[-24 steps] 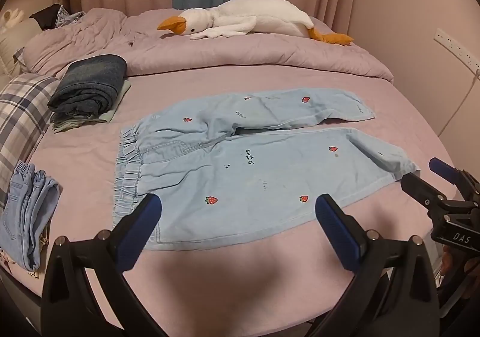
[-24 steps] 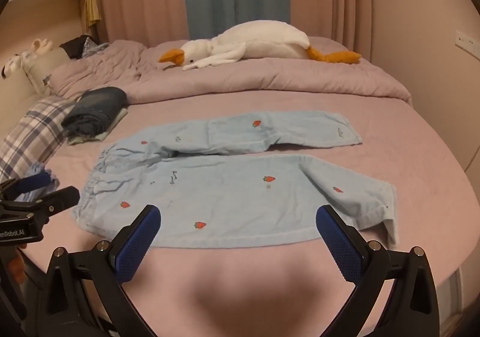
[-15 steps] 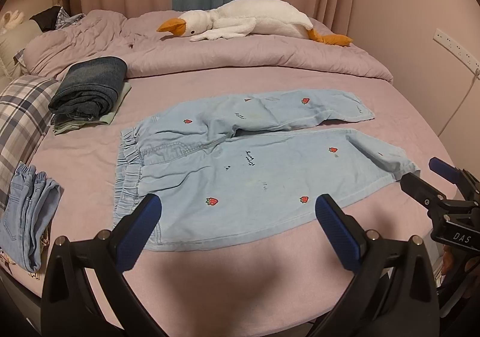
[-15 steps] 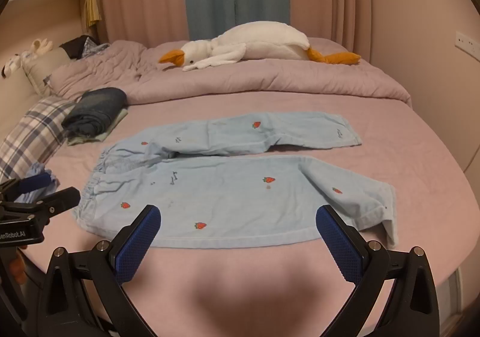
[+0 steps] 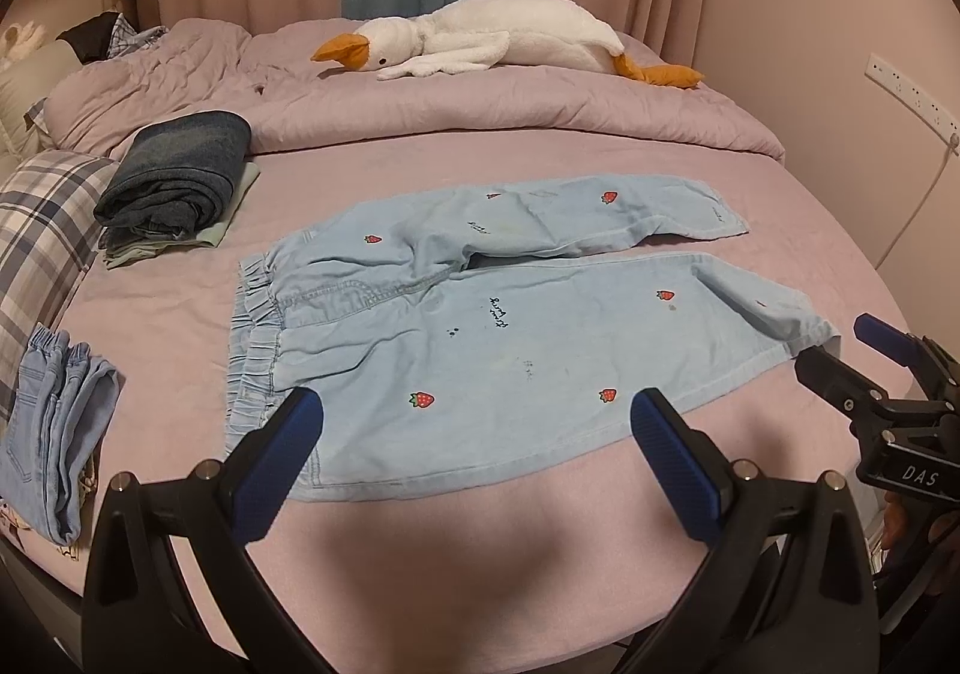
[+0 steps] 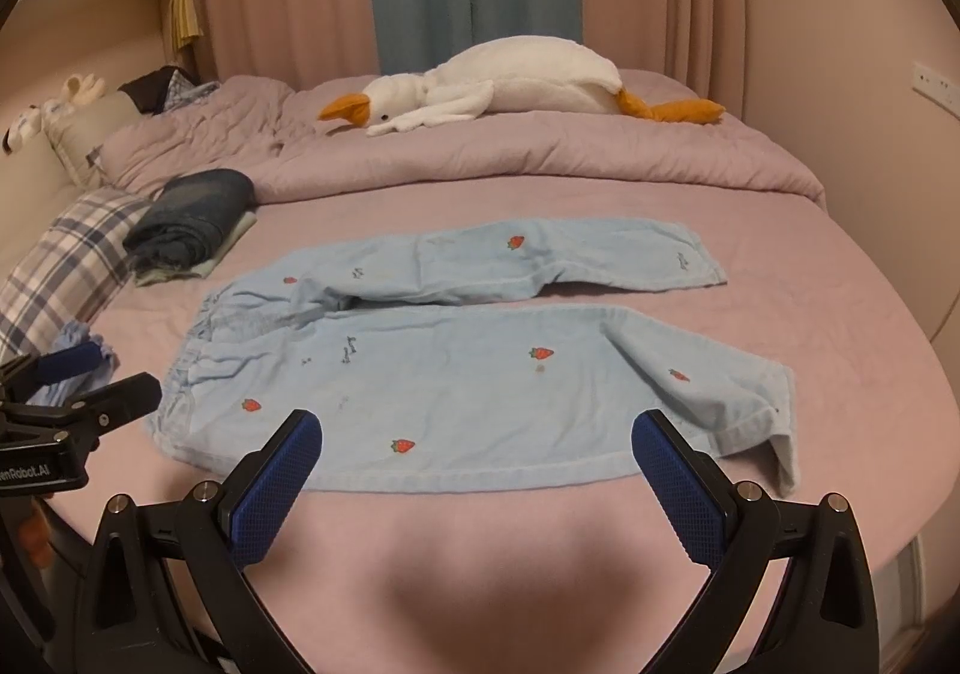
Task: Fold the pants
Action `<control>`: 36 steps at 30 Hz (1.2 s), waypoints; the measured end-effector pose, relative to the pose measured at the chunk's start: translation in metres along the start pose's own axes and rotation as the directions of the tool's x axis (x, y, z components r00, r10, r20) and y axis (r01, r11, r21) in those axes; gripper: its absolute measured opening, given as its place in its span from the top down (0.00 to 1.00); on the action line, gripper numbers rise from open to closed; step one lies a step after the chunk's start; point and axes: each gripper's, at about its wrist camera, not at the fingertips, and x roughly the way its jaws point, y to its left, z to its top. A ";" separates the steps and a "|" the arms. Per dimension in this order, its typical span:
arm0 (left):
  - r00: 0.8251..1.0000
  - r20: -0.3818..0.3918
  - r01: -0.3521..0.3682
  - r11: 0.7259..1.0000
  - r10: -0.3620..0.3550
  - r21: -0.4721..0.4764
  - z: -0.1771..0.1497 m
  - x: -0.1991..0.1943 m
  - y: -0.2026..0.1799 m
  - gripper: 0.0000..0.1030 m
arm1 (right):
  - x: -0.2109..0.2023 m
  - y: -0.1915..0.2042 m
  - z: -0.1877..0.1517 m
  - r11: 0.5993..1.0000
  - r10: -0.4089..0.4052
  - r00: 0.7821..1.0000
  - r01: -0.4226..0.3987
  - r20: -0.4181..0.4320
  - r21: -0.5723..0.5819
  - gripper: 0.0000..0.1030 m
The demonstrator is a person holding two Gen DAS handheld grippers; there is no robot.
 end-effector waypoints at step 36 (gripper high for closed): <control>0.992 -0.123 -0.039 0.942 -0.002 -0.334 -0.051 0.056 0.111 0.01 | 0.041 0.018 -0.021 0.997 0.047 0.999 -0.046 0.016 -0.058 0.00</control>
